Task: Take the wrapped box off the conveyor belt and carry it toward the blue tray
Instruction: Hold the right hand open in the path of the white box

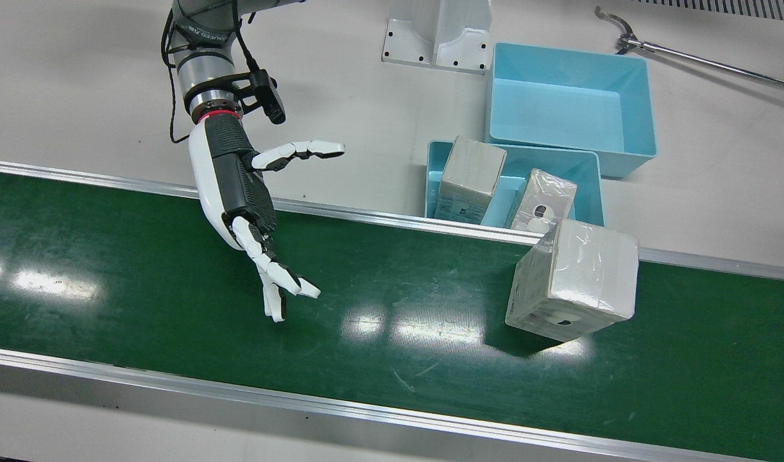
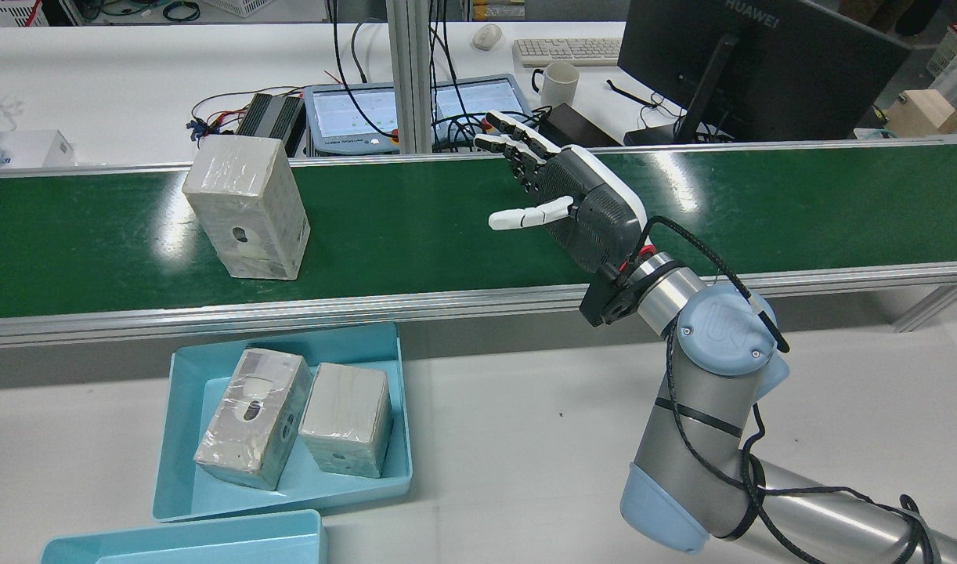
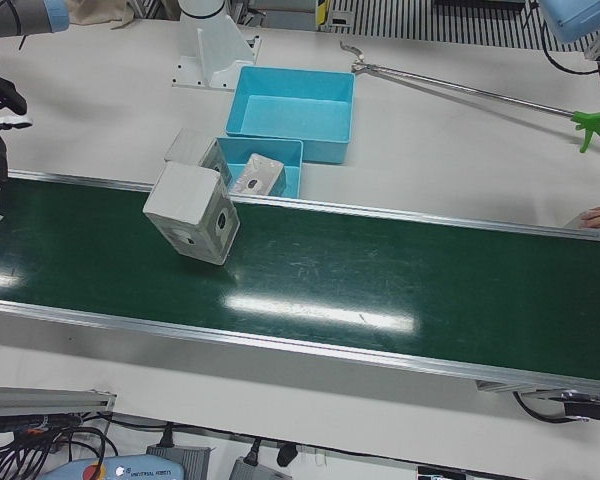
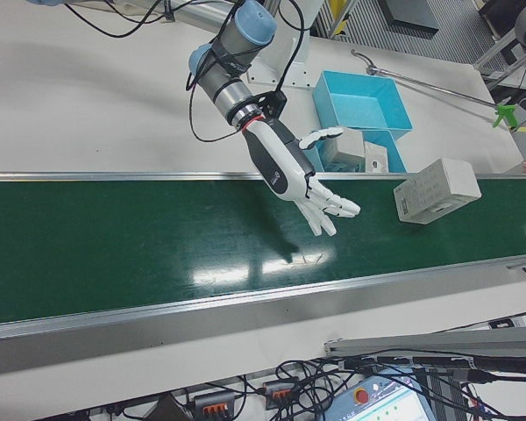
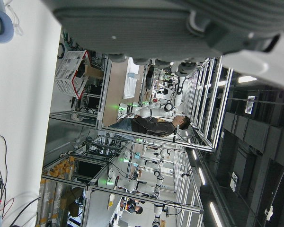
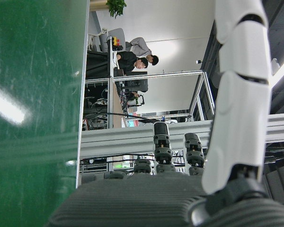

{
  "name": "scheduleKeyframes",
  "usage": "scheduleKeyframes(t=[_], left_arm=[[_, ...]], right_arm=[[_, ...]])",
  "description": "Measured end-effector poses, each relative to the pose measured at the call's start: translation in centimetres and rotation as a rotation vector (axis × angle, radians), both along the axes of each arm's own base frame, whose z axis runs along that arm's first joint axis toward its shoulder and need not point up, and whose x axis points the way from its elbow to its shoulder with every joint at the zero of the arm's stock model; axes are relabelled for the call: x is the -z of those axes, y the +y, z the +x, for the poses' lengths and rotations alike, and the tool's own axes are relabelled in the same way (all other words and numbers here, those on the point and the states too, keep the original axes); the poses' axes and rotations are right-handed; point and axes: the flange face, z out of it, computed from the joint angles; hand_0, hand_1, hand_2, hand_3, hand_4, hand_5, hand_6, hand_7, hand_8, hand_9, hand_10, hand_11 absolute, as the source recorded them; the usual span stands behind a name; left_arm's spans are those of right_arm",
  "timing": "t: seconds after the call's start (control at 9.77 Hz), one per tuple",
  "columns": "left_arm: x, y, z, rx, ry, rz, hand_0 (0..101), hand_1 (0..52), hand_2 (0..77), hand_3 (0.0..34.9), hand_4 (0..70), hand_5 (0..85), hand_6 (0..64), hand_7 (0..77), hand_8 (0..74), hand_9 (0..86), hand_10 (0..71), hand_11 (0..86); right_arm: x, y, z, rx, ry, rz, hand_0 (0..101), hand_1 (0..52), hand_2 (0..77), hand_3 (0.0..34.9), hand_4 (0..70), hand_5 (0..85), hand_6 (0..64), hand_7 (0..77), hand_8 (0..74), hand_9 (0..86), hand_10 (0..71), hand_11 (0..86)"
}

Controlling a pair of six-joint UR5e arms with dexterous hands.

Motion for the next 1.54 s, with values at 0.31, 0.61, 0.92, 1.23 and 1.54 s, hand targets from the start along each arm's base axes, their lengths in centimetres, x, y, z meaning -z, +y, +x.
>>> scheduleKeyframes(t=[0.31,0.61,0.92,1.23,1.54], left_arm=[[0.0,0.0,0.0,0.0,0.0,0.0,0,0.0,1.1,0.0,0.5,1.1,0.0,0.5,0.5,0.0,0.5,0.5],[0.0,0.0,0.0,0.0,0.0,0.0,0,0.0,0.5,0.0,0.5,1.1,0.5,0.5,0.5,0.0,0.5,0.5],[0.0,0.0,0.0,0.0,0.0,0.0,0,0.0,0.5,0.0,0.0,1.1,0.5,0.5,0.5,0.5,0.5,0.5],[0.0,0.0,0.0,0.0,0.0,0.0,0,0.0,1.1,0.0,0.0,1.1,0.0,0.5,0.5,0.0,0.5,0.5],[0.0,0.0,0.0,0.0,0.0,0.0,0,0.0,1.1,0.0,0.5,1.1,0.5,0.5,0.5,0.5,0.5,0.5]], right_arm=[[-0.16,-0.12,0.04,0.005,0.003,-0.002,46,14.2,9.8,0.0,8.2,8.7,3.8,13.1,1.1,2.2,0.0,1.1],[-0.27,-0.31,0.36,0.002,0.005,-0.003,50,21.8,15.8,0.0,8.2,12.0,3.8,13.1,0.0,1.6,0.0,1.1],[-0.46,-0.37,0.2,0.004,0.009,-0.005,53,22.4,37.6,0.0,10.9,19.6,8.7,21.8,3.8,6.0,0.0,1.1],[-0.54,-0.48,0.4,0.0,0.009,-0.006,54,32.2,32.7,0.0,12.0,34.4,10.9,28.4,9.8,14.2,0.0,1.1],[-0.72,-0.57,0.47,-0.001,0.011,-0.009,50,14.2,23.5,0.0,7.1,12.5,5.5,18.5,0.0,2.2,0.0,1.1]])
